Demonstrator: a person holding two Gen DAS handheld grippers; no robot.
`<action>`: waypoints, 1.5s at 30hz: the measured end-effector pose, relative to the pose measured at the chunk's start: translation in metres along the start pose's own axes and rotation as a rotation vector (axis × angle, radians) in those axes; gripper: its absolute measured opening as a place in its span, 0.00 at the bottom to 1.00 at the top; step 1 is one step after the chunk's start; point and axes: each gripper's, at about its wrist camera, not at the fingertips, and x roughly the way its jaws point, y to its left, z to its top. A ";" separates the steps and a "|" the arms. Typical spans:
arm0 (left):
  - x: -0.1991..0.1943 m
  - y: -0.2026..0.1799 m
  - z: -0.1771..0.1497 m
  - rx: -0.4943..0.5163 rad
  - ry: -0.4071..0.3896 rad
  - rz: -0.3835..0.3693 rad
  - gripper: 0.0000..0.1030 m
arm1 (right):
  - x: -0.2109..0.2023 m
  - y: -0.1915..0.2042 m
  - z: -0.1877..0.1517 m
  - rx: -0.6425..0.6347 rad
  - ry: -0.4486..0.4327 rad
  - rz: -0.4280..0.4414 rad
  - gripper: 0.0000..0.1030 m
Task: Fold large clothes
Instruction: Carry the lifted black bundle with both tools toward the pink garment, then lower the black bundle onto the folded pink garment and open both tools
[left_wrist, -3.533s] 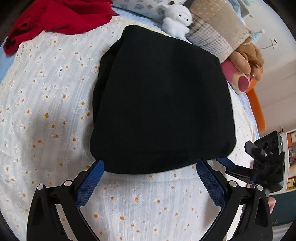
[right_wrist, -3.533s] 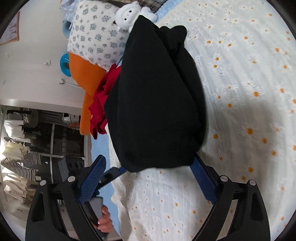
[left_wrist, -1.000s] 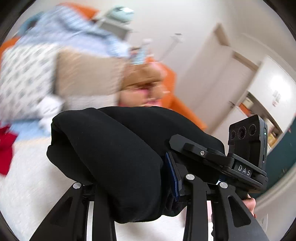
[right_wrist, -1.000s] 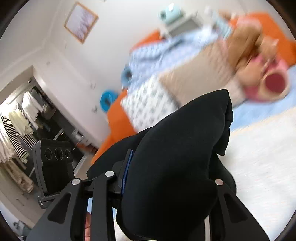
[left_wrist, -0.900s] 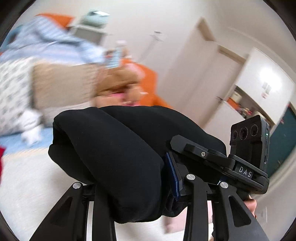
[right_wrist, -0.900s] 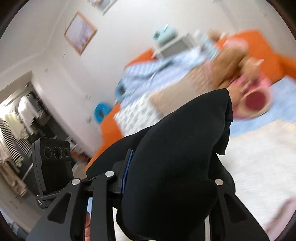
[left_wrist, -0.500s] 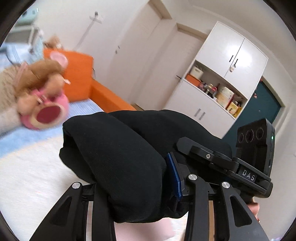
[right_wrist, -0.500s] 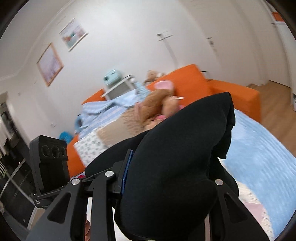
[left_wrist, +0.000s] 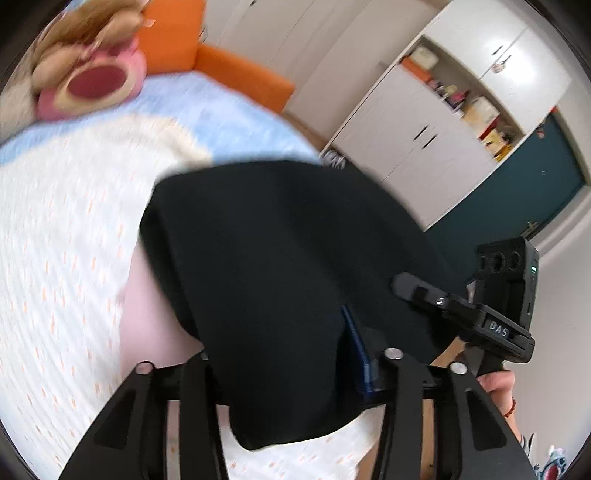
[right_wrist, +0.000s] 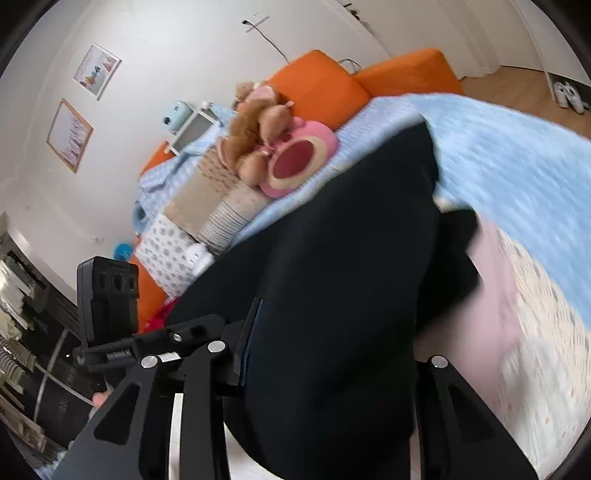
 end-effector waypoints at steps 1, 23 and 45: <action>0.009 0.007 -0.011 -0.006 0.017 -0.001 0.54 | -0.001 -0.005 -0.006 0.008 0.004 -0.004 0.35; 0.028 -0.049 0.057 0.136 -0.042 0.400 0.92 | -0.029 0.038 0.072 -0.344 -0.135 -0.401 0.50; 0.093 0.008 0.066 0.249 -0.122 0.519 0.98 | 0.052 -0.017 0.018 -0.210 -0.210 -0.563 0.78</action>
